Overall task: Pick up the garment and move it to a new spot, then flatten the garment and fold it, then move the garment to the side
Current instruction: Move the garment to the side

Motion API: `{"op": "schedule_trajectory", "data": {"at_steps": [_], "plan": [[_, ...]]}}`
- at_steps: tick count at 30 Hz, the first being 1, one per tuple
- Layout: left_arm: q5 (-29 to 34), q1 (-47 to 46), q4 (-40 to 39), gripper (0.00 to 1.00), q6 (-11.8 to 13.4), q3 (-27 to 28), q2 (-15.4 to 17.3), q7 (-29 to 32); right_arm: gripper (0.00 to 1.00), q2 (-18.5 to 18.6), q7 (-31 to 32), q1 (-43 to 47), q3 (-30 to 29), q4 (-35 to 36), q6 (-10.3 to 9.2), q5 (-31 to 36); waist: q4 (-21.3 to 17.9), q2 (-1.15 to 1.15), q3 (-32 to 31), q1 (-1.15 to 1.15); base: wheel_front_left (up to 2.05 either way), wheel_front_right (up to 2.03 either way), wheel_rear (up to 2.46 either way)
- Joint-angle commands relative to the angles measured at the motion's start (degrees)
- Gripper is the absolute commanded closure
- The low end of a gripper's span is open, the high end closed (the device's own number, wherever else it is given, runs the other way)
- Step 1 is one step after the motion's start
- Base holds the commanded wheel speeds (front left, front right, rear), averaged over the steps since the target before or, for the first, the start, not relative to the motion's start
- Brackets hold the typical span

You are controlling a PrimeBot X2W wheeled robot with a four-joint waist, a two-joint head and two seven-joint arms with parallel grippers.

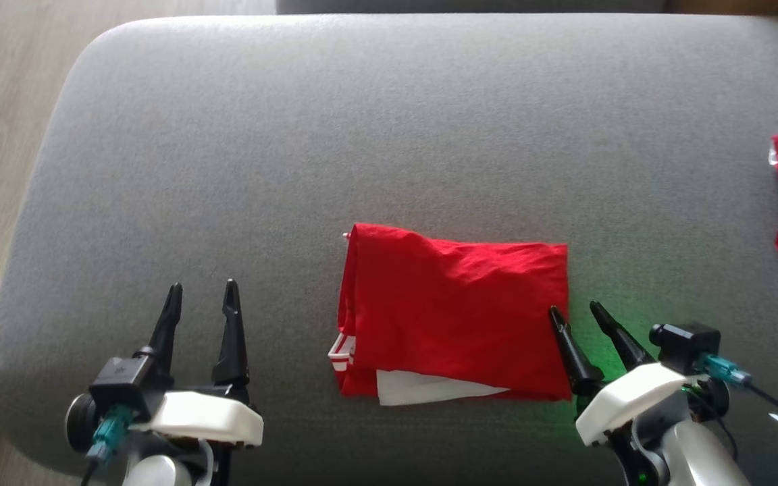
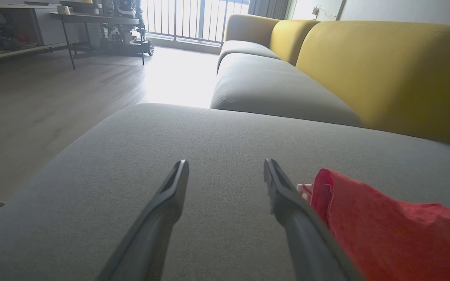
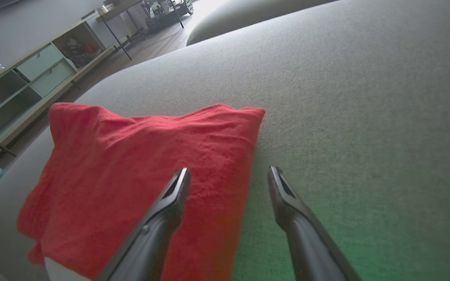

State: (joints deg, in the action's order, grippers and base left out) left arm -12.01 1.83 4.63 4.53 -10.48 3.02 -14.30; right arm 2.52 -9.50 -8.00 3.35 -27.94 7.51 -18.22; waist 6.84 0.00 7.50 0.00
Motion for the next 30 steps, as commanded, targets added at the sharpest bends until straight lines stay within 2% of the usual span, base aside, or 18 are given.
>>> {"op": "schedule_trajectory", "data": {"at_steps": [1, 12, 14, 15, 21, 30], "plan": [[0.4, -2.4, -1.6, 0.00, 0.2, 1.4, -0.1, -0.7, 0.00, 0.4, -0.3, -2.5, 1.1, 0.5, -0.02, 0.4, 0.6, 0.00, 0.5, 0.00, 0.00, 0.00, 0.00], [0.6, -3.2, -1.5, 0.00, 0.7, 0.3, -0.1, -0.7, 0.00, 0.4, -1.4, -6.4, 1.5, -7.8, -0.02, -0.2, 1.9, 0.00, 1.5, 0.00, 0.00, 0.00, 0.00], [0.7, -3.2, -1.4, 0.00, 0.7, 0.2, -0.1, -0.7, 0.95, 0.4, -1.6, -6.9, 2.0, -8.8, -0.02, -0.3, 1.9, 0.00, 1.5, 0.00, 0.00, 0.00, 0.00], [0.8, -3.2, -1.4, 0.00, 0.7, 0.2, -0.1, -0.7, 1.00, 0.4, -1.8, -7.1, 2.3, -9.2, -0.02, -0.1, 1.9, 0.00, 1.4, 0.00, 0.00, 0.00, 0.00], [1.0, -3.2, -1.4, 0.00, 0.7, 0.3, -0.1, -0.7, 1.00, 0.4, -3.1, -8.5, 0.4, -10.9, -0.02, 4.3, 1.4, 0.00, 1.2, 0.00, 0.00, 0.00, 0.00], [1.5, -3.4, -1.6, 0.00, 0.5, 0.1, -0.1, -0.7, 1.00, 0.9, -4.2, -11.1, -3.2, -10.6, -0.02, 8.9, -1.6, 0.00, 0.2, 0.00, 0.00, 0.00, 0.00]]}}
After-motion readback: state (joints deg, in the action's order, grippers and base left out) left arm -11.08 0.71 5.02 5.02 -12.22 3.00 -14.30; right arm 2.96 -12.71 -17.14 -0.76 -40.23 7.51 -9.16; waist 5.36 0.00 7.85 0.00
